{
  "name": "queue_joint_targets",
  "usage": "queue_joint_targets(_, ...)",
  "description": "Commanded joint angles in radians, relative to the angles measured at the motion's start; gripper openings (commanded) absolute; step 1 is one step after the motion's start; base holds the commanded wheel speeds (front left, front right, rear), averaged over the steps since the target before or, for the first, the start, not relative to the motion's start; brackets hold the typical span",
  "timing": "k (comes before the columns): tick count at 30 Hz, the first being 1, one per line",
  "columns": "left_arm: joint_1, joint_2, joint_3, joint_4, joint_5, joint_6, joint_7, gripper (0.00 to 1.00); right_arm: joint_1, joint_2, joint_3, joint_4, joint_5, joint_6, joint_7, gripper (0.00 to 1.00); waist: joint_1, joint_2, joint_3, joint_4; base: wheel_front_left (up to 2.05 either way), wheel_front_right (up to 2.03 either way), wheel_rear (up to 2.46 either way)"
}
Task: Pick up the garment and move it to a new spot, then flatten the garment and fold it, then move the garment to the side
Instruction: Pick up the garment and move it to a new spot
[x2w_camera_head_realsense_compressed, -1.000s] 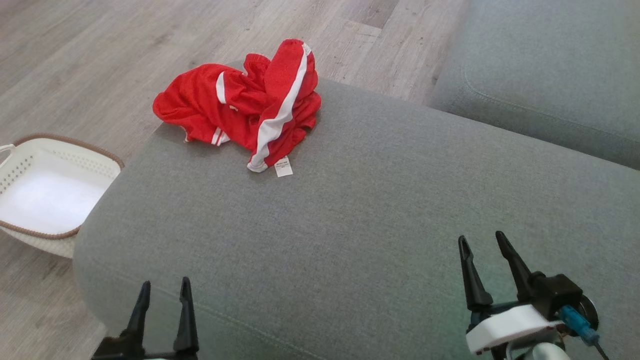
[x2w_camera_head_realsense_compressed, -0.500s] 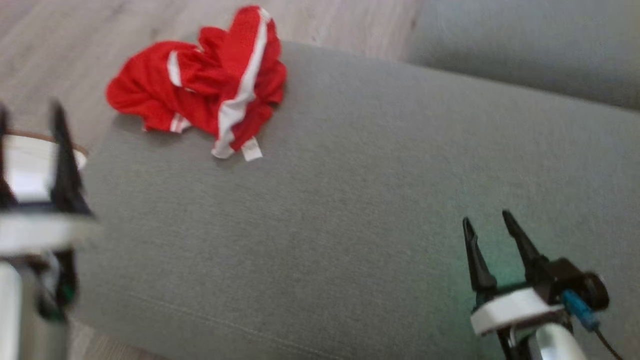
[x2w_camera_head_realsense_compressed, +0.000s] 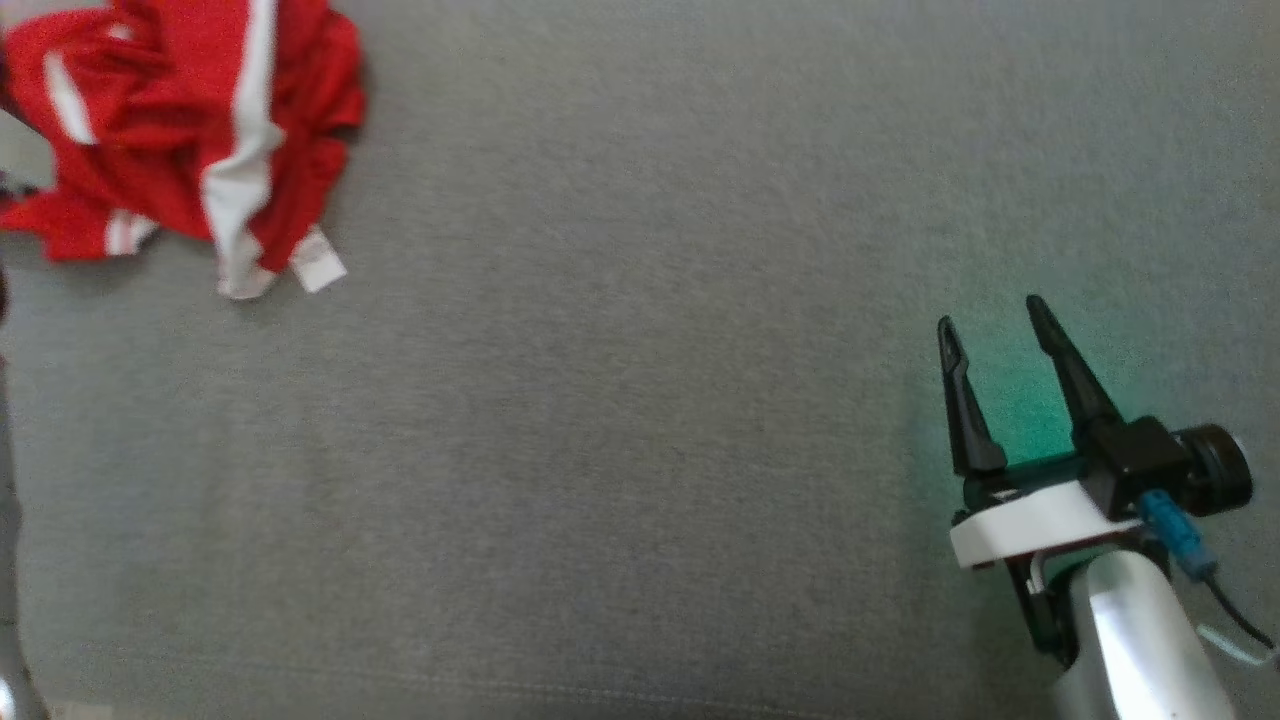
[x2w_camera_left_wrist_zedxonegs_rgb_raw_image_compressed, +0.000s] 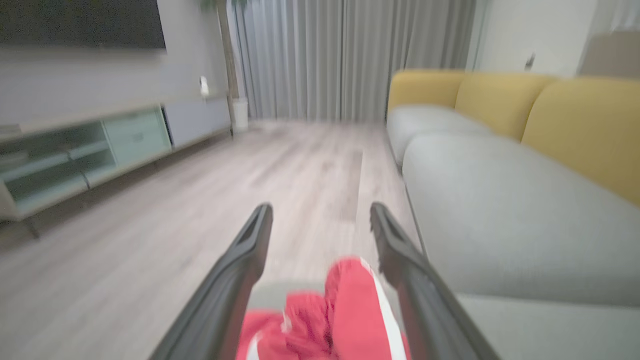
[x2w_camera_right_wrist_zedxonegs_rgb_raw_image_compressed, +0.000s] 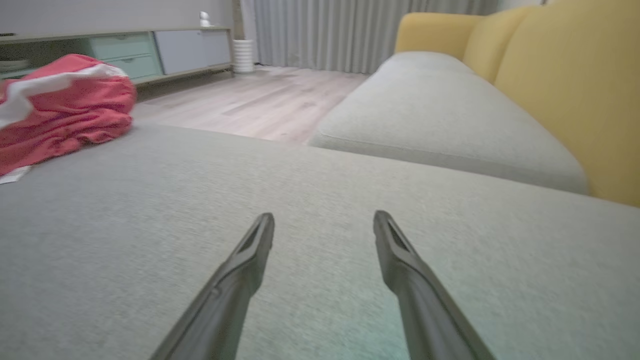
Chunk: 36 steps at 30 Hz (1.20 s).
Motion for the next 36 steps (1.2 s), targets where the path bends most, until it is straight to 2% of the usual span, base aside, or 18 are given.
queue_joint_targets(1,-0.034,0.053,0.013,0.009,-0.001,-0.009,0.011,1.0,-0.043,-0.005,0.017,-0.042,-0.006,0.008,0.001,1.0,-0.0003,0.0,0.078,-0.07,0.0,0.0,0.0)
queue_joint_targets(7,-0.064,0.032,-0.047,0.206,-0.05,-0.019,0.045,1.0,-0.052,-0.005,-0.002,-0.069,-0.007,0.008,0.002,1.0,-0.0003,0.0,0.158,-0.111,0.0,0.0,0.0)
queue_joint_targets(15,-0.086,0.024,-0.09,0.353,-0.108,-0.022,0.1,1.0,-0.064,-0.005,-0.004,-0.069,-0.003,0.008,-0.004,1.0,-0.0003,0.0,0.19,-0.125,0.0,0.0,0.0)
queue_joint_targets(16,-0.087,0.027,-0.099,0.374,-0.103,-0.021,0.116,0.97,-0.066,-0.005,-0.002,-0.066,-0.002,0.008,-0.005,1.0,-0.0003,0.0,0.19,-0.126,0.0,0.0,0.0)
queue_joint_targets(17,-0.088,0.03,-0.112,0.389,-0.097,-0.021,0.128,0.56,-0.068,-0.005,0.0,-0.064,-0.002,0.008,-0.006,1.0,-0.0003,0.0,0.19,-0.126,0.0,0.0,0.0)
queue_joint_targets(18,-0.091,0.032,-0.121,0.397,-0.093,-0.022,0.126,0.24,-0.07,-0.005,0.002,-0.061,0.0,0.008,-0.008,1.0,-0.0003,0.0,0.189,-0.127,0.0,0.0,0.0)
queue_joint_targets(19,-0.094,0.034,-0.122,0.401,-0.093,-0.022,0.111,0.04,-0.072,-0.005,0.003,-0.057,0.001,0.008,-0.009,1.0,-0.0003,0.0,0.187,-0.126,0.0,0.0,0.0)
queue_joint_targets(20,-0.098,0.035,-0.122,0.405,-0.093,-0.022,0.097,0.0,-0.073,-0.005,0.003,-0.053,0.002,0.008,-0.011,1.0,-0.0003,0.0,0.184,-0.126,0.0,0.0,0.0)
queue_joint_targets(24,-0.107,0.051,-0.135,0.413,-0.082,-0.022,0.061,0.0,-0.074,-0.005,0.004,-0.041,0.008,0.008,-0.016,1.0,-0.0003,0.0,0.163,-0.124,0.0,0.0,0.0)
queue_joint_targets(29,-0.138,0.099,-0.169,0.409,-0.042,-0.023,0.014,0.0,-0.07,-0.005,0.007,-0.012,0.029,0.008,-0.026,1.0,-0.0003,0.0,0.1,-0.128,0.0,0.0,0.0)
queue_joint_targets(36,-0.178,0.167,-0.308,0.316,-0.022,-0.023,0.032,0.0,-0.05,-0.005,0.021,0.044,0.078,0.008,-0.037,1.0,-0.0003,0.0,-0.035,-0.149,0.0,0.0,0.0)
